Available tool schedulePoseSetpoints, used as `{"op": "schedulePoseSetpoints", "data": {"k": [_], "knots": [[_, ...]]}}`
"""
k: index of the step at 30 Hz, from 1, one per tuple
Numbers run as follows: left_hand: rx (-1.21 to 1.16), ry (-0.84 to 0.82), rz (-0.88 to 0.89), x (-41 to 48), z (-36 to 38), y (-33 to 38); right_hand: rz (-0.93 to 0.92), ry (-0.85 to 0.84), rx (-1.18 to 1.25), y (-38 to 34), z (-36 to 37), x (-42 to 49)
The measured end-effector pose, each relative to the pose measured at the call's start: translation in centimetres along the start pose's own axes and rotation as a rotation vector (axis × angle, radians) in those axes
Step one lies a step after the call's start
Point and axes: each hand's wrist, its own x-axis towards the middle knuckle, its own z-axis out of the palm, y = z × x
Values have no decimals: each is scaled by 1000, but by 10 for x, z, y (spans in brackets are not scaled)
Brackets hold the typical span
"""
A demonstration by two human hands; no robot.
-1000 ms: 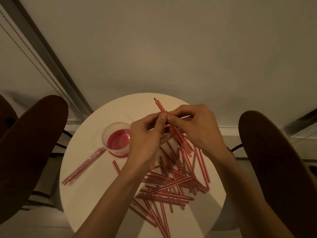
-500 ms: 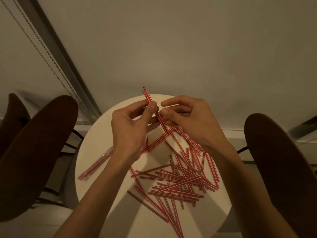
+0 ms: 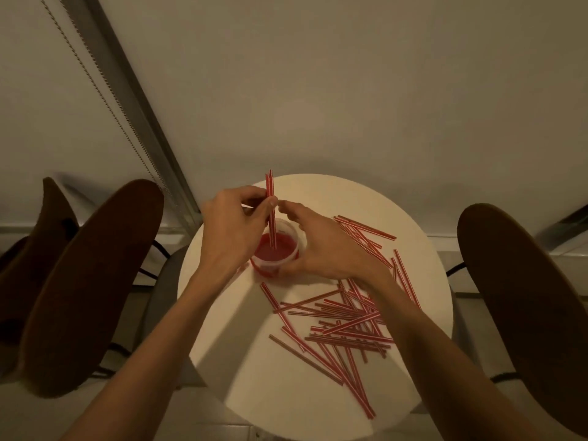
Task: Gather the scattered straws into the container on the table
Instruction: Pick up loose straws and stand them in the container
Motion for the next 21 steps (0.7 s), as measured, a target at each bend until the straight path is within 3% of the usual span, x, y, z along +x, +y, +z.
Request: {"op": "schedulePoseSetpoints", "data": {"k": [6, 12, 21], "knots": [[347, -68, 144, 2, 3, -11, -9, 112, -15, -2, 27, 13], [564, -145, 95, 4, 12, -21, -14, 134, 4, -4, 30, 10], [681, -151, 103, 4, 12, -16, -8, 86, -47, 1, 20, 5]]}}
